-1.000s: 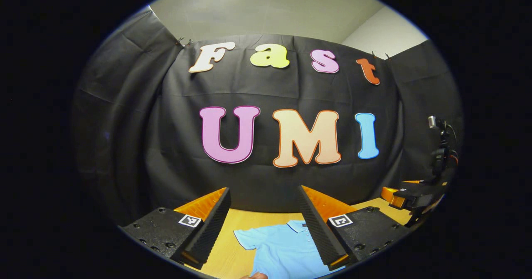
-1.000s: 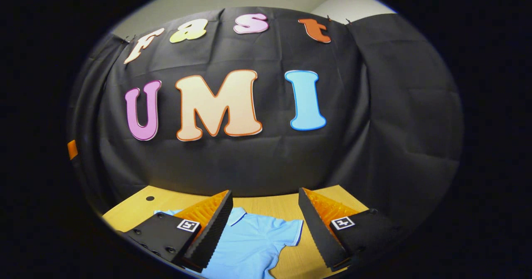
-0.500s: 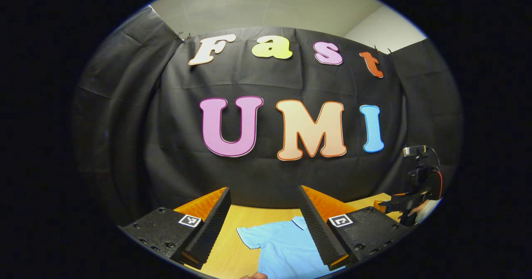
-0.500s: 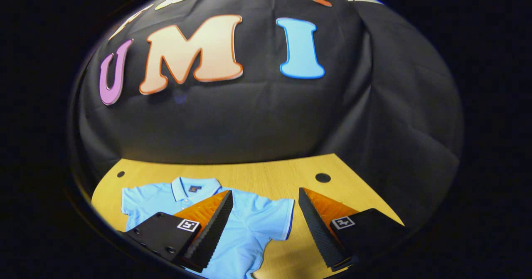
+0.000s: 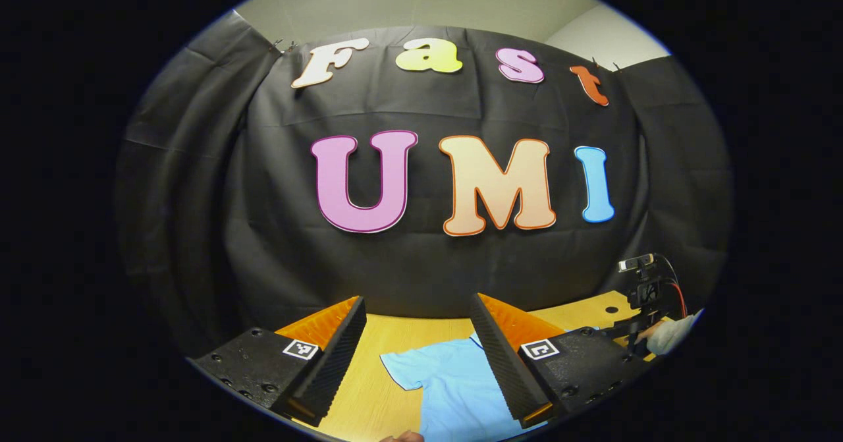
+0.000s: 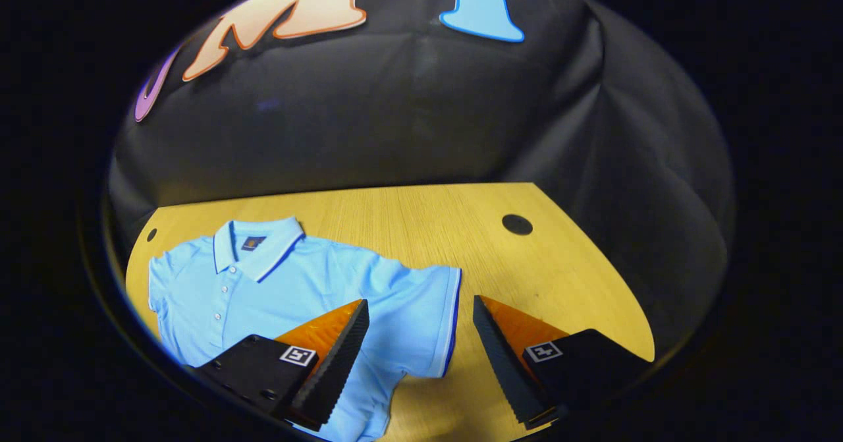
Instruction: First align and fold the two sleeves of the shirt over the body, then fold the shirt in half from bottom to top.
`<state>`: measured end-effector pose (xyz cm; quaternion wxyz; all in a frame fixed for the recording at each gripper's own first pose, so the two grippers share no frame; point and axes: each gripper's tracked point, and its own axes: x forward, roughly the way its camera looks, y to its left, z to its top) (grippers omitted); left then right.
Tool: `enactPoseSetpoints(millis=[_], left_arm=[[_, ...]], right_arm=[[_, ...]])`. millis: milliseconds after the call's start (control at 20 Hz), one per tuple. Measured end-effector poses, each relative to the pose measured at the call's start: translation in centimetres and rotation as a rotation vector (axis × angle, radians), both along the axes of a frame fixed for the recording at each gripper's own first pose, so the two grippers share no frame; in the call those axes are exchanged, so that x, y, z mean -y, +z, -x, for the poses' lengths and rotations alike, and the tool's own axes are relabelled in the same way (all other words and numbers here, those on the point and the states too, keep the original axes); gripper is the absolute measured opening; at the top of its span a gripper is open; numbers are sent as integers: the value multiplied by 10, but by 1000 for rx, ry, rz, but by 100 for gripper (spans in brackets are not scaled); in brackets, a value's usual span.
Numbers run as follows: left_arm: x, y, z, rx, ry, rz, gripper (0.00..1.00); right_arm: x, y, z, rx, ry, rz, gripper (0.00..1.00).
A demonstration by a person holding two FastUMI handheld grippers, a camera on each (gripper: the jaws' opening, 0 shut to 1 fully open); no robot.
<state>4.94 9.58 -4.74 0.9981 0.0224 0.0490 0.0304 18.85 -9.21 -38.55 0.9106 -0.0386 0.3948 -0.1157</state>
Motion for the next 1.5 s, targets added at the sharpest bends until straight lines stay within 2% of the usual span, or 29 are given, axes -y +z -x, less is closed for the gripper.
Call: enactPoseSetpoints(millis=[100,300,450,500,550,600,700,750,800,1000,1250,1400,1450,1500], left_arm=[[-2,-6,-4,-15,0,0,95],[-3,-13,-9,-32,-5,-2,95],[-1,-16,-13,-34,-12,2,95],[0,-18,-14,-39,-15,5,95],[2,-20,-15,-42,-16,8,95],[3,-21,-15,-47,-19,8,95],[6,-21,-15,-48,-25,4,95],[6,-20,-14,-44,-27,3,95],[6,-18,-14,-41,-28,2,95],[4,-18,-13,-36,-20,8,95],[-1,-27,-8,-50,-7,17,95],[-6,-31,-7,-58,5,18,95],[-8,-32,-5,-62,8,21,95],[-11,-34,-5,-66,15,22,95]], right_arm=[[10,-19,0,-39,-24,3,100],[9,-46,9,-130,-61,-66,98],[6,-48,4,-121,-77,-107,92],[2,-49,2,-120,-67,-122,80],[-3,-47,3,-109,-49,-130,74],[-7,-49,2,-103,-24,-133,50],[-11,-46,-2,-77,13,-98,17],[-9,-44,-1,-69,12,-69,21],[-15,-41,-1,-65,18,-82,9],[-36,-13,-14,20,35,-118,9],[-93,14,-19,86,99,-208,9],[-138,15,-18,94,153,-264,9],[-149,11,-16,83,168,-271,5],[-160,4,-13,66,180,-279,9]])
